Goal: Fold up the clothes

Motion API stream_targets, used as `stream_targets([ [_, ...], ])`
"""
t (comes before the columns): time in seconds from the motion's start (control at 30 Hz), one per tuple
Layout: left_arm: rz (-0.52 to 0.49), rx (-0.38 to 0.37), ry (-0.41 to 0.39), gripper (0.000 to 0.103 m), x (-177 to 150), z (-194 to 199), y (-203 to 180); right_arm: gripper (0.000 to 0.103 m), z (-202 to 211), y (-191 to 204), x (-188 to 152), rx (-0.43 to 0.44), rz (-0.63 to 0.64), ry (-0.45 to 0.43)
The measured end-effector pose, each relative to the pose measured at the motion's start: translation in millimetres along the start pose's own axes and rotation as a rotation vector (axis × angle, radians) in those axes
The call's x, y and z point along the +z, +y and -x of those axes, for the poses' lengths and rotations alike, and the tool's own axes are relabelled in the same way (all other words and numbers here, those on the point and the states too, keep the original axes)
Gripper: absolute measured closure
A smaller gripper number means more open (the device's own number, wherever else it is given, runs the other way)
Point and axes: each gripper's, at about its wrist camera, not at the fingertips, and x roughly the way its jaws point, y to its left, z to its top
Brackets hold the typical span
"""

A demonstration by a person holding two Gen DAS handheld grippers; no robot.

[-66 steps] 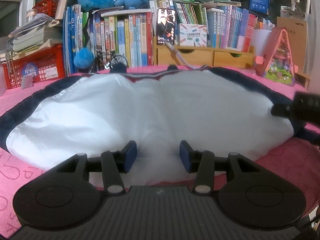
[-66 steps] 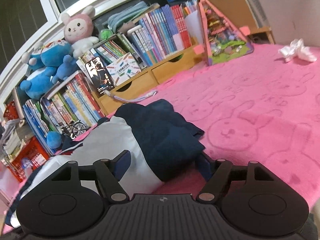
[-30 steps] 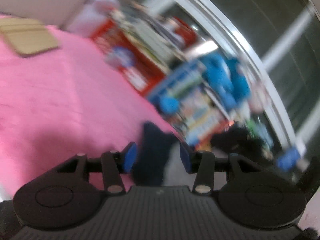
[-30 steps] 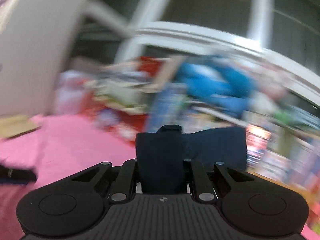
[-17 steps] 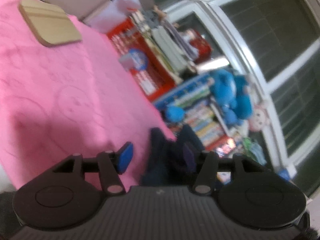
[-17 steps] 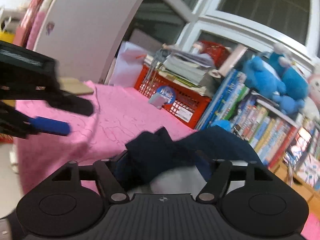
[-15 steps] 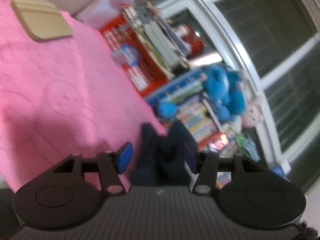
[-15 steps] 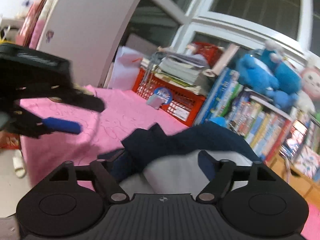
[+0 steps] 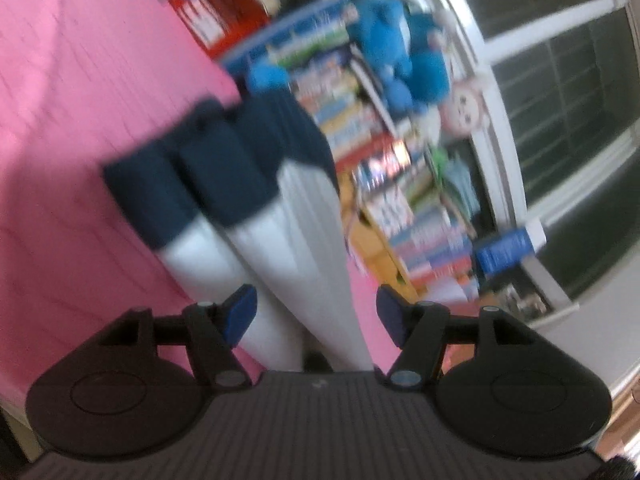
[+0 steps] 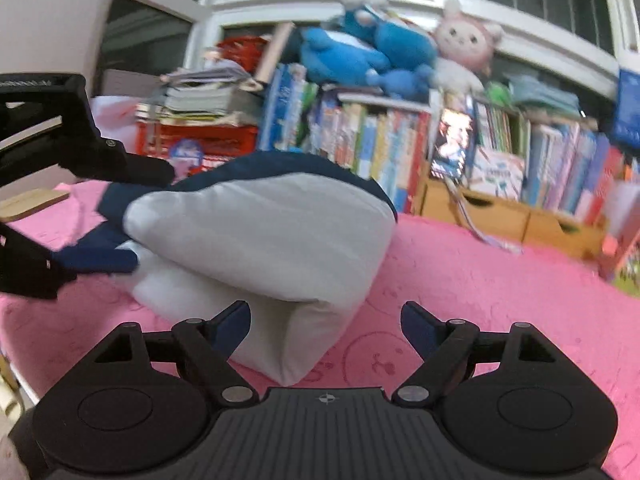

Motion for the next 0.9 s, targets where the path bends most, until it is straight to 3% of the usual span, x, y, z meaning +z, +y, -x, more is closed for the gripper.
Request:
stream_targets([
  [0.07, 0.006, 0.002, 0.043, 0.036, -5, -13, 0, 0.023, -10, 0, 1, -0.016, -0.019, 0.017],
  [0.13, 0.019, 0.012, 0.074, 0.036, -10, -25, 0, 0.031, -15, -1, 1, -0.03, -0.019, 0.023],
  [0.2, 0.026, 0.018, 0.082, 0.036, -13, -33, 1, 0.055, -18, -3, 2, -0.034, -0.022, 0.027],
  [0.4, 0.01, 0.007, 0.039, 0.027, -14, -54, -6, 0.068, -18, 2, 2, -0.04, 0.024, -0.009],
  [0.6, -0.005, 0.024, 0.016, 0.033, -12, -64, -9, 0.067, -26, 8, 8, -0.07, 0.038, -0.008],
  [0.7, -0.007, 0.032, 0.023, 0.05, -7, -66, -7, 0.067, -30, 10, 11, -0.085, 0.045, -0.007],
  [0.77, -0.015, 0.049, 0.031, 0.078, -2, -65, -4, 0.067, -32, 10, 14, -0.086, 0.045, -0.009],
  [0.9, 0.006, 0.05, 0.015, 0.084, 3, -59, 4, 0.07, -32, 7, 13, -0.079, 0.03, 0.0],
])
